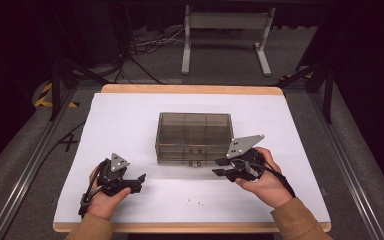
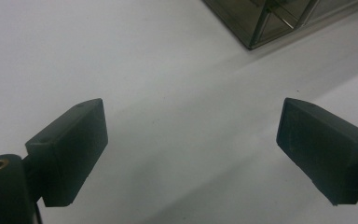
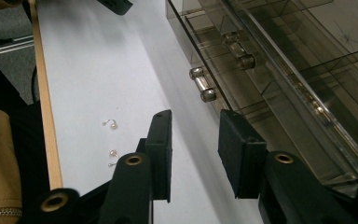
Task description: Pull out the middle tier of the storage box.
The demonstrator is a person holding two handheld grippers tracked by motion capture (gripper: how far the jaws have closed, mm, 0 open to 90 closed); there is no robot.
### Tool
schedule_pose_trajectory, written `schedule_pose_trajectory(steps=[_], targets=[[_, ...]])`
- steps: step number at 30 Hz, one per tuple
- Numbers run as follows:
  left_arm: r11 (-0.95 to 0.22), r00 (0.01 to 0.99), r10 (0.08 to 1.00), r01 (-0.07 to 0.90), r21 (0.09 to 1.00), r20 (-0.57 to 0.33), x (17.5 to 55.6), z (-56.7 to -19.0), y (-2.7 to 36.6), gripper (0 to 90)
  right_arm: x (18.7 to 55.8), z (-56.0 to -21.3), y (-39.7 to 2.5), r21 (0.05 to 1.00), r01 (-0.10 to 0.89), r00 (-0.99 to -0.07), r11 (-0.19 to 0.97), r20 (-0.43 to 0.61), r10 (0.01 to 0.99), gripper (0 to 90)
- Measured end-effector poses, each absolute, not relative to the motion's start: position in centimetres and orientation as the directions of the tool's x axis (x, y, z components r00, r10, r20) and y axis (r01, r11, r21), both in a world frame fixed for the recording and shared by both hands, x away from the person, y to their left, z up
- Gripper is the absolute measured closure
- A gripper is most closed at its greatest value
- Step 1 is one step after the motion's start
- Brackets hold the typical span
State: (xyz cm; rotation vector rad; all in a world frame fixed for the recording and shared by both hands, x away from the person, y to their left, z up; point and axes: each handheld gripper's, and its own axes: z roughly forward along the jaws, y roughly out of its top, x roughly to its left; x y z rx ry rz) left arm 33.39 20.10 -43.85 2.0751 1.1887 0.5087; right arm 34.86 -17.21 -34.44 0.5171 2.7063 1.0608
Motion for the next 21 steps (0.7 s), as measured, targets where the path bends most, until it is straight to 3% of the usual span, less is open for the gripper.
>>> schedule_pose_trajectory(steps=[10,21], targets=[[-0.349,0.505,0.863,0.595,0.724,0.0,33.4,-43.9,20.1,9.5,36.4,-33.8,-17.2,0.663,0.277,-0.928,0.696,-0.005,0.373,66.2],[-0.35,0.506,0.862,0.594,0.724,0.002,33.4,-43.8,20.1,9.5,37.7,-33.1,-16.8,0.632,0.27,-0.929,0.726,-0.028,0.37,65.3]])
